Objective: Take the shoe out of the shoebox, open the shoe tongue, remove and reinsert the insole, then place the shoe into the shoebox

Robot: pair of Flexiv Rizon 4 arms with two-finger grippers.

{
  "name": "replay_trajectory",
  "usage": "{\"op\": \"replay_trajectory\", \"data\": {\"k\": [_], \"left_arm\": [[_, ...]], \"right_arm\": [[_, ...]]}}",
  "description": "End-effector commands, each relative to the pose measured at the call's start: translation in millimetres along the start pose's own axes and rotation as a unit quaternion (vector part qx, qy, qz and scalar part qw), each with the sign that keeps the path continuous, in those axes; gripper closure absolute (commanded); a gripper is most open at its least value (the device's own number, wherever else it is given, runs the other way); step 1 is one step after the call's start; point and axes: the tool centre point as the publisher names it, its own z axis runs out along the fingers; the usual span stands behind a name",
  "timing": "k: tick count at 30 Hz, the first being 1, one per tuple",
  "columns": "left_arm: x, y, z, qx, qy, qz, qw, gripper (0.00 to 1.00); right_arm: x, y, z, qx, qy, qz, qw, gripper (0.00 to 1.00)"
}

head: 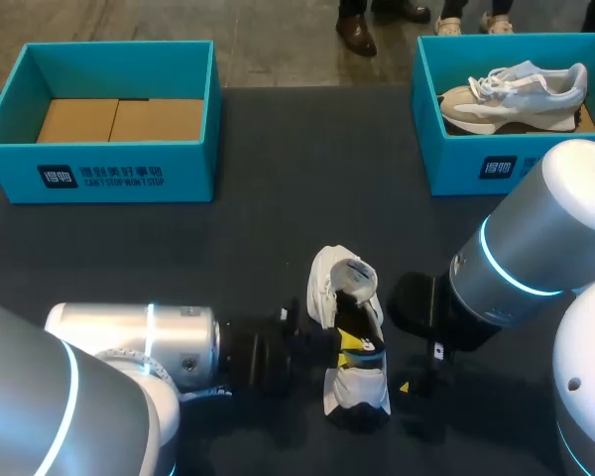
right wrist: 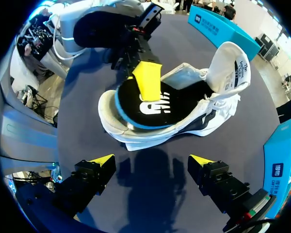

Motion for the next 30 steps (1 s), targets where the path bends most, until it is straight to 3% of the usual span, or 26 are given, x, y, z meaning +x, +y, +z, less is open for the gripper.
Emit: {"op": "replay_trajectory", "data": {"k": [1, 10, 13, 14, 22, 24, 27, 30], "left_arm": [[-0.8, 7.3, 7.3, -0.009, 0.002, 0.002, 1.0, 1.0], [-0.5, 9.2, 2.6, -0.014, 0.004, -0.001, 1.0, 1.0], [0.3, 3.6, -0.1, -0.008, 0.005, -0.004, 1.0, 0.62], [0.2, 1.4, -1.3, -0.005, 0.004, -0.004, 1.0, 0.62], [-2.4, -16.5, -6.2, 0.008, 0.001, -0.001, 1.0, 0.71], [-3.1, -18.8, -5.7, 0.01, 0.0, 0.0, 1.0, 0.79], [-3.4, -20.2, -3.6, 0.012, 0.001, 0.001, 1.0, 1.0], [-2.5, -18.4, -0.7, 0.011, 0.004, 0.002, 1.0, 1.0]], "right_arm": [[2.1, 0.4, 2.4, 0.0, -0.003, 0.001, 1.0, 0.0], [2.1, 0.4, 2.4, 0.0, -0.003, 0.001, 1.0, 0.0], [2.1, 0.4, 2.4, 0.0, -0.003, 0.001, 1.0, 0.0], [2.1, 0.4, 2.4, 0.0, -0.003, 0.001, 1.0, 0.0], [2.1, 0.4, 2.4, 0.0, -0.003, 0.001, 1.0, 0.0], [2.1, 0.4, 2.4, 0.0, -0.003, 0.001, 1.0, 0.0], [2.1, 0.4, 2.4, 0.0, -0.003, 0.001, 1.0, 0.0], [2.1, 0.4, 2.4, 0.0, -0.003, 0.001, 1.0, 0.0]]}}
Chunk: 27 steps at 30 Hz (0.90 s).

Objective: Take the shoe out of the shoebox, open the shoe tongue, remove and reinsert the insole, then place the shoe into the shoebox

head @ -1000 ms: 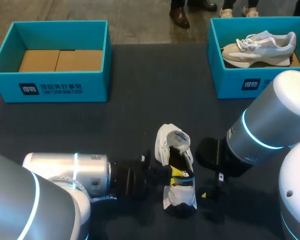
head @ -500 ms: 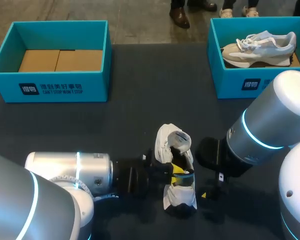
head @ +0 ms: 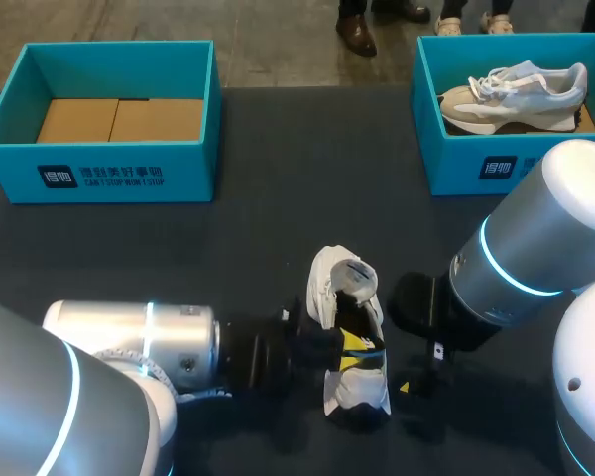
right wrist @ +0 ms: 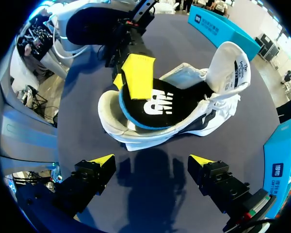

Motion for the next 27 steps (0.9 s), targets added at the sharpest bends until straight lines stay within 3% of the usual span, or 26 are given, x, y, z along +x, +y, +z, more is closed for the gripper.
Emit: {"op": "replay_trajectory", "data": {"k": [1, 16, 23, 24, 25, 26, 27], "left_arm": [[1.9, 1.0, 2.4, -0.003, 0.004, -0.001, 1.0, 1.0], [1.8, 34.7, 12.8, -0.047, 0.026, -0.006, 0.999, 1.0], [2.6, 22.9, 6.6, -0.035, 0.025, -0.011, 0.999, 1.0], [3.2, 20.0, 5.6, -0.033, 0.026, -0.011, 0.999, 0.91], [4.2, 16.3, 4.3, -0.03, 0.027, -0.012, 0.999, 0.72], [4.7, 13.4, 2.8, -0.029, 0.027, -0.012, 0.999, 0.62], [5.1, 10.9, 1.2, -0.026, 0.027, -0.014, 0.999, 0.58]], "right_arm": [[2.1, 0.4, 2.4, 0.0, -0.003, 0.001, 1.0, 0.0], [2.1, 0.4, 2.4, 0.0, -0.003, 0.001, 1.0, 0.0], [2.1, 0.4, 2.4, 0.0, -0.003, 0.001, 1.0, 0.0], [2.1, 0.4, 2.4, 0.0, -0.003, 0.001, 1.0, 0.0], [2.1, 0.4, 2.4, 0.0, -0.003, 0.001, 1.0, 0.0], [2.1, 0.4, 2.4, 0.0, -0.003, 0.001, 1.0, 0.0], [2.1, 0.4, 2.4, 0.0, -0.003, 0.001, 1.0, 0.0]]}}
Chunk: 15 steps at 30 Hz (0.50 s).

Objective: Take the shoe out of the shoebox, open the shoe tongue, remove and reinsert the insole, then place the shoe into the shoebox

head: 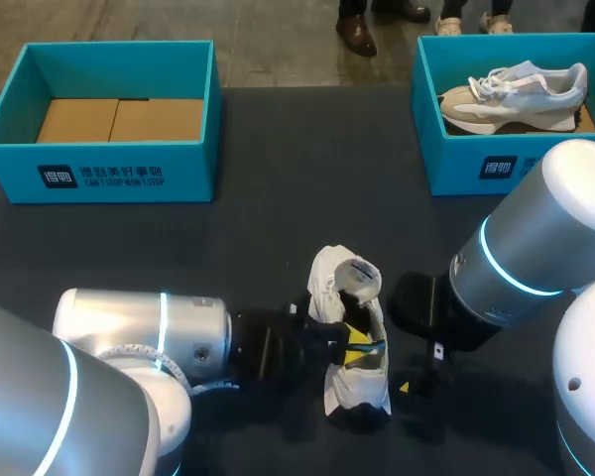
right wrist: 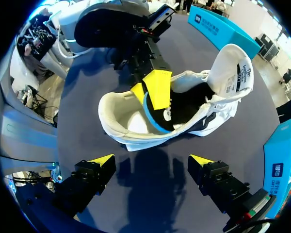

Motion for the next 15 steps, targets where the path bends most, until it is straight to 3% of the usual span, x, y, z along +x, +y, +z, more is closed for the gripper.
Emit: {"op": "replay_trajectory", "data": {"k": [1, 15], "left_arm": [[3.3, -10.9, -12.0, 0.003, 0.0, -0.002, 1.0, 0.56], [-2.4, -21.8, -36.6, -0.001, 0.008, -0.014, 1.0, 0.61]], "right_arm": [[2.1, 0.4, 2.4, 0.0, -0.003, 0.001, 1.0, 0.0], [2.1, 0.4, 2.4, 0.0, -0.003, 0.001, 1.0, 0.0]]}}
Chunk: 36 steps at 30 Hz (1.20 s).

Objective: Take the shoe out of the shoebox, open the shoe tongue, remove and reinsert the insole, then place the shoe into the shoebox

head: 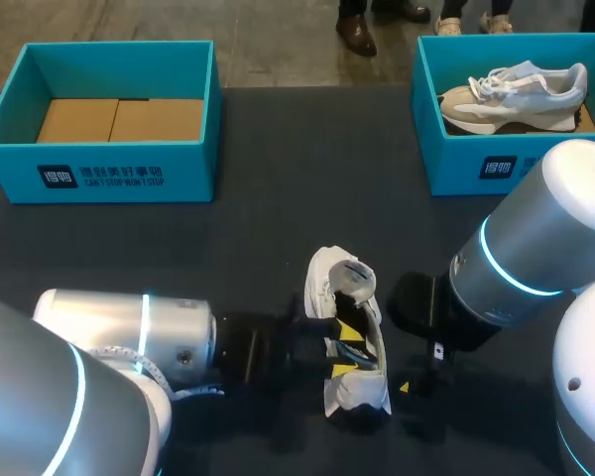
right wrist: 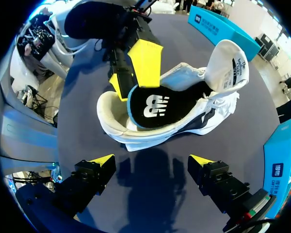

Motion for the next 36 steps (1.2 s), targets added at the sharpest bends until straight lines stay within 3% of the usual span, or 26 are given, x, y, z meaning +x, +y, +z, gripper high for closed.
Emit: {"op": "replay_trajectory", "data": {"k": [1, 18, 28, 36], "left_arm": [[-2.5, -4.8, -15.9, -0.002, 0.006, -0.003, 1.0, 0.61], [-23.5, -9.4, -47.5, -0.008, 0.083, 0.024, 0.996, 0.63], [-35.9, -8.2, -56.1, -0.023, 0.208, 0.044, 0.977, 0.66], [-31.7, -8.0, -52.5, -0.044, 0.332, 0.074, 0.939, 0.64]], "right_arm": [[2.1, 0.4, 2.4, 0.0, -0.003, 0.001, 1.0, 0.0], [2.1, 0.4, 2.4, 0.0, -0.003, 0.001, 1.0, 0.0], [1.7, -0.7, 0.8, -0.001, -0.004, -0.004, 1.0, 0.0], [-4.2, -27.0, -24.2, -0.002, 0.006, -0.054, 0.999, 0.0]]}}
